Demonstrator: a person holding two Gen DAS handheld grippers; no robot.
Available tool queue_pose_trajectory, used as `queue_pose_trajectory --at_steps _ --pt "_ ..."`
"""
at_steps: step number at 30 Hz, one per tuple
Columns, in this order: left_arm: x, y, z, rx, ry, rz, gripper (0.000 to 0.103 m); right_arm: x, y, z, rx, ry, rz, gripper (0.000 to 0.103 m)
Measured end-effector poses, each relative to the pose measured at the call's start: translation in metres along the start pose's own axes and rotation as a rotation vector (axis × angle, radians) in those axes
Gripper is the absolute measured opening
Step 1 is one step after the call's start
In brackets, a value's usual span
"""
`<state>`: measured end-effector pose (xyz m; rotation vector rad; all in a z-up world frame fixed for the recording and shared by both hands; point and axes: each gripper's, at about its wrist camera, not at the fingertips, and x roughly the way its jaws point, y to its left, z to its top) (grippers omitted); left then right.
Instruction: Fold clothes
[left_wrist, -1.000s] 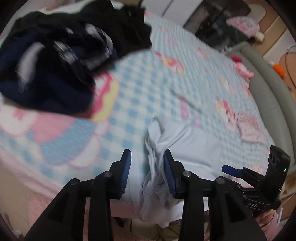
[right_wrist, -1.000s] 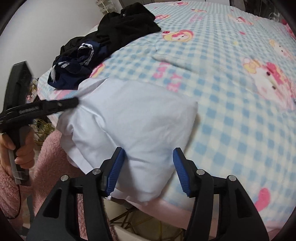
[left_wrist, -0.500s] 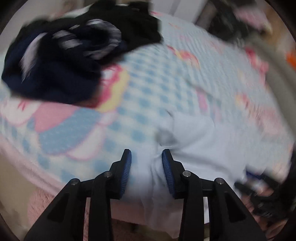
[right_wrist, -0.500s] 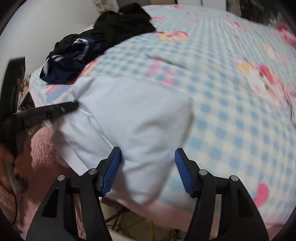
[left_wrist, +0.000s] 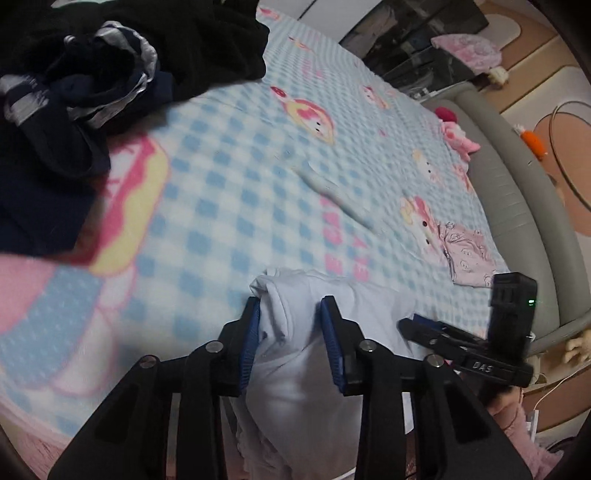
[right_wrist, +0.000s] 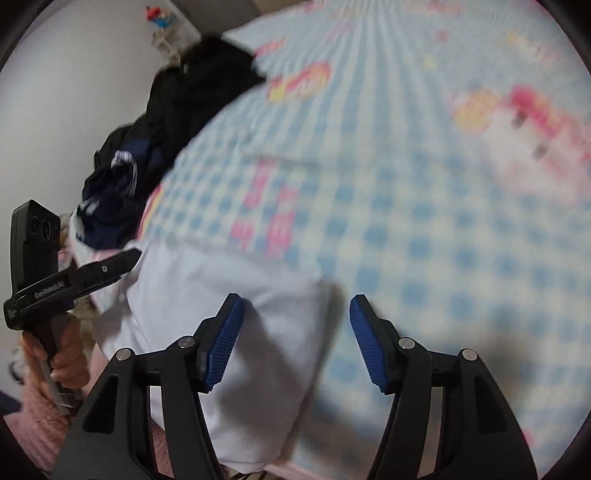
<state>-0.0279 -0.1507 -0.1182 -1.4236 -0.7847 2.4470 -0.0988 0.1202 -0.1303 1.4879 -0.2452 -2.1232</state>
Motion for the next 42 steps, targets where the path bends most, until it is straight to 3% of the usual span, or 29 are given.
queue_pose_trajectory --at_steps 2,4,5,6,8,10,15,16,17,20,22,24,25,26,28,31,33,34,36,37,40,41,42 --pt "-0.002 -0.002 -0.003 0.022 -0.02 0.011 0.021 0.0 -0.003 -0.008 0.021 -0.021 0.049 0.057" --pt "-0.003 -0.007 -0.006 0.054 -0.046 0.041 0.017 -0.002 0.0 -0.013 0.027 -0.045 0.07 0.039" --pt "-0.002 -0.012 -0.007 0.089 -0.059 0.087 0.016 -0.003 0.003 -0.014 0.021 -0.057 0.064 0.025" --pt "0.002 -0.018 -0.008 0.128 -0.071 0.145 0.015 -0.004 0.009 -0.015 -0.005 -0.07 0.034 0.02" --pt "0.009 -0.03 -0.01 0.205 -0.093 0.264 0.014 -0.008 0.019 -0.017 -0.042 -0.098 -0.011 0.015" --pt "0.009 -0.022 -0.009 0.187 -0.098 0.281 0.014 -0.013 0.025 -0.02 -0.068 -0.111 -0.053 0.014" --pt "-0.008 0.023 -0.01 0.064 -0.106 0.421 0.0 -0.011 0.013 -0.028 -0.04 -0.097 -0.113 0.012" --pt "-0.018 0.034 -0.009 0.011 -0.111 0.368 0.0 -0.013 0.009 -0.028 -0.015 -0.104 -0.096 0.012" --pt "-0.028 0.045 -0.008 -0.044 -0.117 0.308 0.0 -0.014 0.004 -0.028 0.011 -0.112 -0.078 0.012" --pt "-0.059 0.041 -0.013 -0.051 -0.167 0.131 0.002 -0.025 -0.005 -0.026 0.089 -0.147 0.016 0.021" --pt "-0.072 0.035 -0.018 -0.051 -0.178 0.02 0.012 -0.034 -0.003 -0.023 0.107 -0.174 0.027 0.032" --pt "-0.077 0.028 -0.025 -0.05 -0.171 -0.077 0.051 -0.039 0.003 -0.026 0.089 -0.177 0.04 0.039" --pt "-0.077 0.022 -0.03 -0.042 -0.163 -0.113 0.052 -0.039 0.006 -0.029 0.081 -0.16 0.069 0.043" --pt "-0.073 0.013 -0.036 -0.007 -0.143 -0.113 0.052 -0.035 0.009 -0.034 0.079 -0.136 0.089 0.05" --pt "-0.061 -0.004 -0.048 0.079 -0.106 -0.039 0.052 -0.029 0.015 -0.044 0.066 -0.104 0.097 0.055" --pt "-0.036 -0.009 -0.062 0.16 -0.038 0.238 0.052 -0.013 0.026 -0.06 -0.008 -0.028 0.041 0.06" --pt "-0.039 0.006 -0.063 0.104 -0.045 0.301 0.052 -0.015 0.029 -0.067 -0.051 -0.018 -0.014 0.062" --pt "-0.045 0.011 -0.063 0.065 -0.062 0.299 0.051 -0.017 0.028 -0.069 -0.056 -0.02 -0.041 0.068" --pt "-0.062 0.014 -0.067 0.011 -0.124 0.324 0.04 -0.029 0.024 -0.074 -0.053 -0.045 -0.099 0.07" --pt "-0.065 0.01 -0.069 0.013 -0.14 0.291 0.04 -0.038 0.024 -0.077 -0.049 -0.074 -0.114 0.069" --pt "-0.064 -0.011 -0.078 0.067 -0.16 0.165 0.04 -0.053 0.029 -0.076 -0.048 -0.136 -0.048 0.068" --pt "-0.056 -0.024 -0.08 0.115 -0.157 0.162 0.04 -0.048 0.034 -0.077 -0.071 -0.121 -0.042 0.068" --pt "-0.05 -0.024 -0.081 0.127 -0.139 0.214 0.04 -0.044 0.039 -0.077 -0.095 -0.106 -0.037 0.068"
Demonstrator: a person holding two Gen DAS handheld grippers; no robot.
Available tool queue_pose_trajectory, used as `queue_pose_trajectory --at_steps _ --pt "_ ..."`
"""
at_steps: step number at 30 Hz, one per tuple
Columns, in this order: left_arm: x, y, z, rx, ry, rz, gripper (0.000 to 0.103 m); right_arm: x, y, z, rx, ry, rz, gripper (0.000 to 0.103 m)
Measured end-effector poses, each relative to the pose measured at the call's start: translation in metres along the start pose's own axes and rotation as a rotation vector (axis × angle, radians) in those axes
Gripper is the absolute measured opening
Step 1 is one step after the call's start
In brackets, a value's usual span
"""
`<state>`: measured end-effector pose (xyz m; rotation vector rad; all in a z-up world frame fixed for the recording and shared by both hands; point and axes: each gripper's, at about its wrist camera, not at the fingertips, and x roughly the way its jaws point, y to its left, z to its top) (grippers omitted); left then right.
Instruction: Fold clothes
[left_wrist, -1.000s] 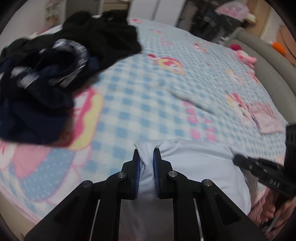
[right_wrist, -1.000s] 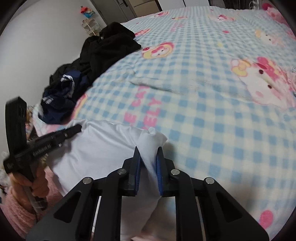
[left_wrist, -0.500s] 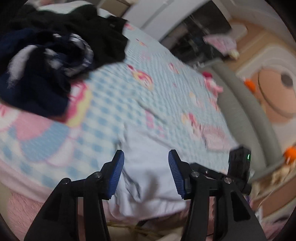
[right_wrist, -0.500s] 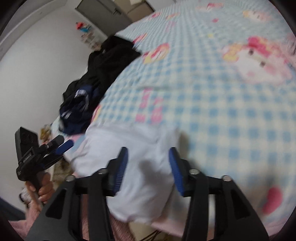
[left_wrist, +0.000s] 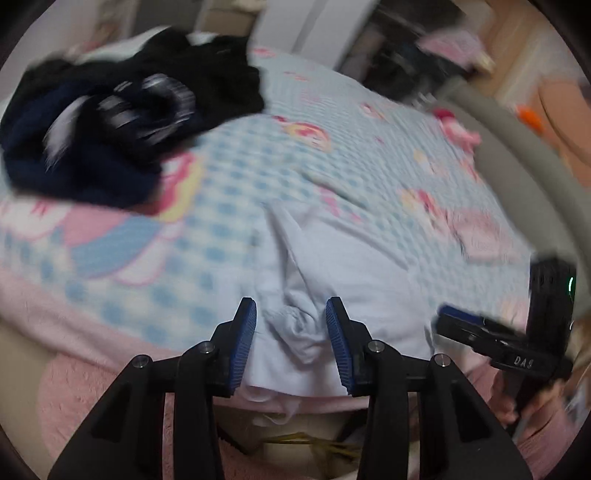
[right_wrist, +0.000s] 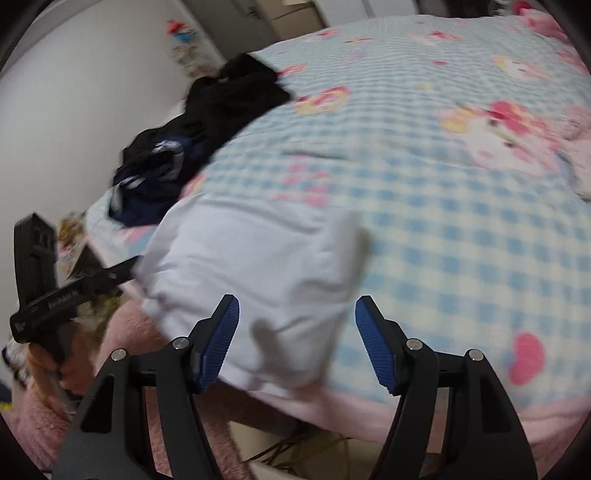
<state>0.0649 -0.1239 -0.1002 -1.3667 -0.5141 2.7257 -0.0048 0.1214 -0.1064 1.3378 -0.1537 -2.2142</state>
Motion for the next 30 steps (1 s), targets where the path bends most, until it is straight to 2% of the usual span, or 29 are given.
queue_pose_trajectory --at_steps 1,3,5,6,8,9,11,13,15,18,21,23,26,27,30 --pt "0.006 -0.001 -0.002 0.015 0.021 0.054 0.041 0.004 0.006 0.0 -0.024 0.015 0.007 0.067" --pt "0.018 -0.002 -0.006 0.045 0.064 0.161 0.045 0.017 0.01 -0.009 -0.079 0.079 -0.061 0.065" --pt "0.023 0.006 -0.007 0.039 0.093 0.267 0.045 0.015 0.001 -0.015 -0.046 0.094 -0.04 0.066" --pt "0.017 0.012 -0.005 0.028 0.081 0.302 0.041 0.01 -0.004 -0.017 -0.034 0.092 -0.049 0.066" --pt "0.001 0.017 0.001 0.016 0.03 0.32 0.041 -0.001 -0.009 -0.021 -0.035 0.083 -0.084 0.067" --pt "-0.01 0.015 0.006 0.005 -0.012 0.265 0.041 -0.006 -0.011 -0.023 -0.049 0.076 -0.11 0.066" --pt "-0.027 0.0 0.01 0.018 -0.078 0.154 0.041 -0.011 -0.011 -0.025 -0.049 0.082 -0.069 0.066" --pt "-0.019 -0.02 0.006 0.094 -0.06 0.086 0.041 -0.009 -0.006 -0.027 -0.068 0.097 -0.026 0.066" --pt "-0.01 -0.04 0.002 0.173 -0.038 0.019 0.041 -0.001 0.007 -0.03 -0.133 0.118 -0.031 0.066" --pt "0.023 -0.044 -0.003 0.221 0.038 0.113 0.044 0.016 0.025 -0.036 -0.218 0.127 -0.092 0.062" --pt "0.028 -0.017 0.005 0.128 0.055 0.142 0.044 0.028 0.015 -0.033 -0.173 0.116 -0.172 0.06" --pt "0.021 0.005 0.01 0.067 0.057 0.18 0.045 0.023 0.002 -0.034 -0.125 0.107 -0.177 0.059" --pt "0.019 0.023 0.007 0.02 0.075 0.148 0.045 0.018 -0.012 -0.035 -0.081 0.108 -0.17 0.058" --pt "0.018 0.018 0.006 0.05 0.07 0.163 0.045 0.016 -0.015 -0.035 -0.067 0.116 -0.157 0.058" --pt "0.005 0.011 0.018 0.047 0.01 0.125 0.044 0.007 -0.008 -0.03 -0.095 0.119 -0.164 0.058"
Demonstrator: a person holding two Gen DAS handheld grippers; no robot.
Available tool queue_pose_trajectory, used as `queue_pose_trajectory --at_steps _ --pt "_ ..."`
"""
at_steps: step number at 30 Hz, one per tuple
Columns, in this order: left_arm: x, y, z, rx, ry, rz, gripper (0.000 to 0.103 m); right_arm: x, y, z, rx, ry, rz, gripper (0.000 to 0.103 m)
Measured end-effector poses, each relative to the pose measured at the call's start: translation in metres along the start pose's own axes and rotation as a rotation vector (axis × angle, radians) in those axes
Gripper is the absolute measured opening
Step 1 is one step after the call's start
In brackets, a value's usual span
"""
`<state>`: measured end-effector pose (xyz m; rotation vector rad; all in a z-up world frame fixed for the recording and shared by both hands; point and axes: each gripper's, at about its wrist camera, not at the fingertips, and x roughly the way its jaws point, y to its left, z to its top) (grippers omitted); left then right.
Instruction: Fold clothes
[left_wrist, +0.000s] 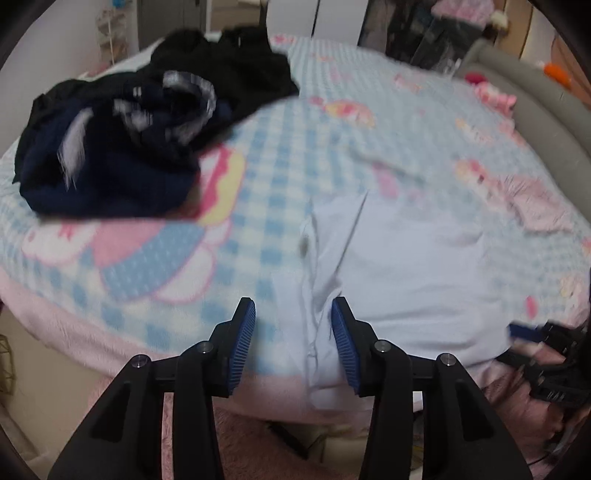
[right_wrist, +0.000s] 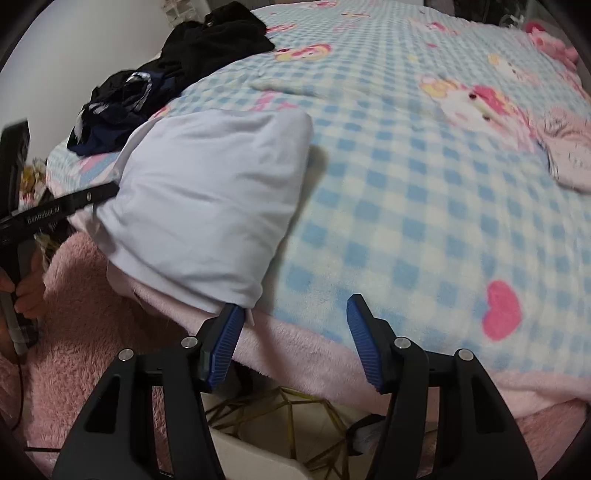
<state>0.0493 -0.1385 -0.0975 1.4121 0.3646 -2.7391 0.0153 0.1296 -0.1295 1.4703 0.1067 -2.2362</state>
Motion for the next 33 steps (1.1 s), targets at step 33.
queue_pose_trajectory --at_steps 33 --pt "0.044 0.01 -0.004 -0.225 0.07 -0.314 0.031 0.032 -0.011 0.057 0.16 -0.021 0.288 0.072"
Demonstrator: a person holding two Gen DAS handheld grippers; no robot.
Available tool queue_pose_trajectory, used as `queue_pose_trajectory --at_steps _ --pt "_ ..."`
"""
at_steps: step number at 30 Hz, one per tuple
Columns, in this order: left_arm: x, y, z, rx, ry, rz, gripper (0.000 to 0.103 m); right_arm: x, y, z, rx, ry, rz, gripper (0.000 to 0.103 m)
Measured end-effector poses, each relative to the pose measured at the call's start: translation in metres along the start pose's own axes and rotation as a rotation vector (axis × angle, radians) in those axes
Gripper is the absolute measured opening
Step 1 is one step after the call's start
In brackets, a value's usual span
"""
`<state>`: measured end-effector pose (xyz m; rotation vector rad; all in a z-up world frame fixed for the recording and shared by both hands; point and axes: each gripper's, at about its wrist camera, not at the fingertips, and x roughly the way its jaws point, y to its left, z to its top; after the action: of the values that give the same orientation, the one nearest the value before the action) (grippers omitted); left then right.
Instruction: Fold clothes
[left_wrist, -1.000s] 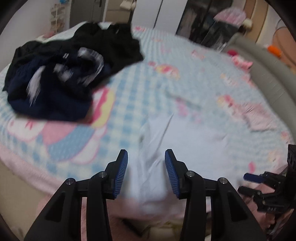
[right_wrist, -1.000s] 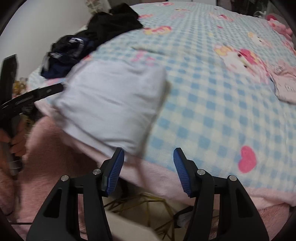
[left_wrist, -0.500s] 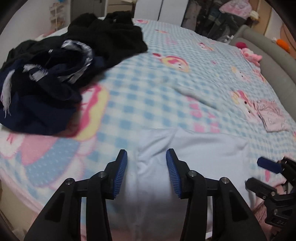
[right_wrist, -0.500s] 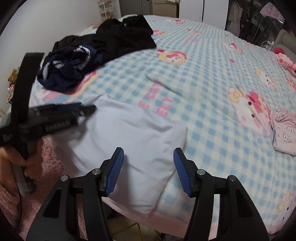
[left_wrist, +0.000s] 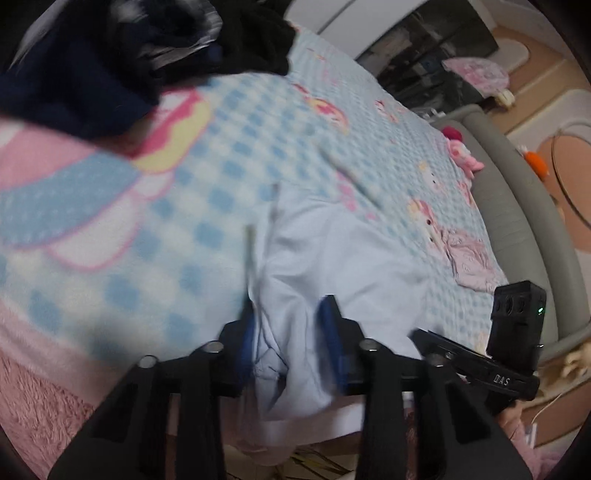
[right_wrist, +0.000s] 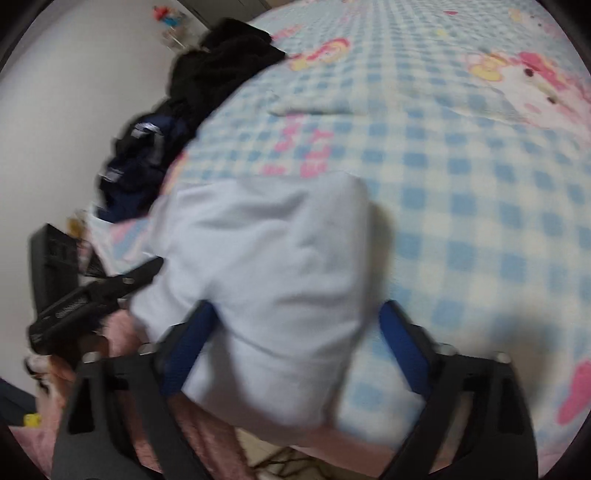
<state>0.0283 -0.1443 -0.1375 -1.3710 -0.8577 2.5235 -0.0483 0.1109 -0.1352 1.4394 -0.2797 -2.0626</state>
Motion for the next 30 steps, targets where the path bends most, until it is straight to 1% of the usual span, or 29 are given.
queue_pose_trajectory --at_steps 1,2,3,5,7,9,10,11,13,14,15,16,17,19,21,22,23,24,25,26,27,28,29,30 --pt "0.0 -0.01 0.0 0.036 0.002 0.017 0.031 -0.005 0.004 0.0 -0.012 -0.01 0.008 0.069" --pt "-0.001 -0.019 0.0 0.066 0.004 0.027 0.03 -0.01 0.008 0.001 -0.023 -0.021 0.015 0.062" --pt "-0.001 -0.028 -0.001 0.073 0.007 0.007 0.03 -0.019 0.01 0.001 -0.033 -0.043 0.013 0.058" --pt "-0.001 -0.042 0.002 0.086 0.014 -0.036 0.03 -0.037 0.008 0.003 -0.019 -0.077 0.037 0.049" --pt "0.002 -0.063 0.002 0.116 0.01 -0.074 0.029 -0.062 0.004 0.006 -0.024 -0.124 0.037 0.047" --pt "0.009 -0.086 0.002 0.16 0.001 -0.101 0.029 -0.087 -0.002 0.008 -0.05 -0.174 -0.02 0.047" --pt "0.014 -0.1 0.001 0.189 -0.006 -0.107 0.03 -0.098 -0.007 0.008 -0.056 -0.191 -0.055 0.05" --pt "0.02 -0.109 0.0 0.225 -0.013 -0.062 0.035 -0.11 -0.012 0.008 -0.063 -0.209 -0.09 0.056" --pt "0.031 -0.115 0.0 0.281 -0.027 0.102 0.036 -0.113 -0.033 0.009 -0.054 -0.197 -0.21 0.057" --pt "0.031 -0.111 0.001 0.282 -0.042 0.147 0.036 -0.116 -0.043 0.007 -0.036 -0.191 -0.262 0.057" --pt "0.027 -0.105 0.006 0.258 -0.063 0.145 0.035 -0.118 -0.054 0.006 -0.017 -0.186 -0.313 0.058" --pt "0.022 -0.102 0.009 0.229 -0.088 0.126 0.033 -0.125 -0.064 0.004 -0.003 -0.205 -0.335 0.058" --pt "0.019 -0.104 0.013 0.228 -0.106 0.097 0.034 -0.129 -0.068 0.006 0.004 -0.228 -0.345 0.058" --pt "0.014 -0.117 0.018 0.284 -0.14 0.046 0.034 -0.138 -0.075 0.01 0.017 -0.273 -0.363 0.058" --pt "0.022 -0.139 0.025 0.36 -0.148 -0.015 0.034 -0.13 -0.075 0.024 0.001 -0.302 -0.374 0.058" --pt "0.03 -0.145 0.028 0.386 -0.132 -0.036 0.034 -0.123 -0.074 0.032 -0.004 -0.311 -0.382 0.056" --pt "0.042 -0.152 0.03 0.41 -0.097 -0.056 0.034 -0.111 -0.072 0.039 -0.007 -0.299 -0.374 0.052" --pt "0.053 -0.156 0.028 0.428 -0.06 -0.057 0.034 -0.097 -0.068 0.044 -0.017 -0.283 -0.354 0.05" --pt "0.065 -0.157 0.026 0.447 -0.033 -0.026 0.034 -0.086 -0.064 0.046 -0.019 -0.269 -0.348 0.047" --pt "0.077 -0.153 0.025 0.454 -0.014 0.023 0.034 -0.073 -0.062 0.047 -0.019 -0.246 -0.337 0.045" --pt "0.085 -0.143 0.025 0.431 -0.006 0.061 0.03 -0.06 -0.062 0.045 -0.021 -0.236 -0.361 0.044" --pt "0.093 -0.134 0.026 0.405 0.001 0.098 0.023 -0.054 -0.063 0.039 -0.027 -0.241 -0.385 0.042" --pt "0.095 -0.12 0.027 0.359 -0.004 0.107 0.007 -0.047 -0.065 0.033 -0.033 -0.248 -0.41 0.036" --pt "0.093 -0.106 0.03 0.301 -0.005 0.088 0.003 -0.041 -0.067 0.027 -0.04 -0.254 -0.434 0.035"
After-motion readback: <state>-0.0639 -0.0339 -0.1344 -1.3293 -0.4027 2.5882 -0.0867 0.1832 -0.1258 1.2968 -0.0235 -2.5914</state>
